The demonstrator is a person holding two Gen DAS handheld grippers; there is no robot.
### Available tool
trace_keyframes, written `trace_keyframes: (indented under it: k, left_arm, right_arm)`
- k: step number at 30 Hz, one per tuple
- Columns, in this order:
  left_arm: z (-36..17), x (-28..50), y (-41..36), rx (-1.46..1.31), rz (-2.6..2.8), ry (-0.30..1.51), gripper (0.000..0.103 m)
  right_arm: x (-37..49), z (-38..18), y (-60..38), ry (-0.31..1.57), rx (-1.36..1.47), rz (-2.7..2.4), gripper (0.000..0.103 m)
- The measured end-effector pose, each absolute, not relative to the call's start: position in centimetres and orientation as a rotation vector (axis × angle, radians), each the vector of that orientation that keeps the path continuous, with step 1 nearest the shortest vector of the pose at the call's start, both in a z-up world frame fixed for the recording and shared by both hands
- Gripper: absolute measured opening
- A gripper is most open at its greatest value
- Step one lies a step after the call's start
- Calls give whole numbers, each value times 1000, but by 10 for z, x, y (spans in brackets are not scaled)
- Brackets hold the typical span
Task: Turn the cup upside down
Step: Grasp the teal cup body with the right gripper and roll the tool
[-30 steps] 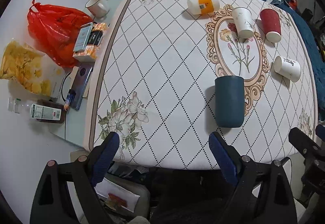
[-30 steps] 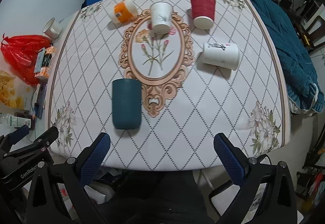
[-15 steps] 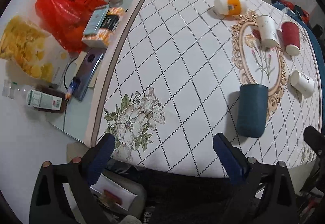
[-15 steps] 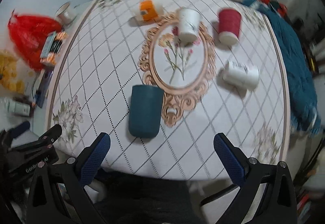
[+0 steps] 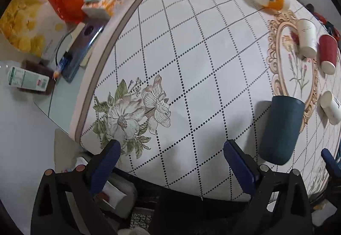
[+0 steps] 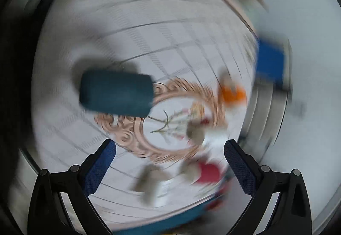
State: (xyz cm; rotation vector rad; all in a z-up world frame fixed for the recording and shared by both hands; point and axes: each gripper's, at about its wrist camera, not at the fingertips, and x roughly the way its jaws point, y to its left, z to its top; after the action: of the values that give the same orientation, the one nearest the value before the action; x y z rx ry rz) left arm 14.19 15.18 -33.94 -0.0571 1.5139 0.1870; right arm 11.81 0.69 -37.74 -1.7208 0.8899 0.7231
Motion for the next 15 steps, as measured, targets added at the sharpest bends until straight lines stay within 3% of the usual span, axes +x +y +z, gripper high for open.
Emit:
trace_keyframes:
  k: [7, 10, 15]
  left_arm:
    - [-374, 140, 149, -69, 238, 1571, 99]
    - [-387, 137, 149, -69, 250, 1594, 99]
    - [-398, 134, 150, -73, 267, 1616, 100]
  right_arm:
    - [77, -441, -13, 389, -2317, 1095, 100]
    - [70, -459, -25, 150, -2475, 1193, 99]
    - [67, -479, -32, -54, -2581, 1298, 99]
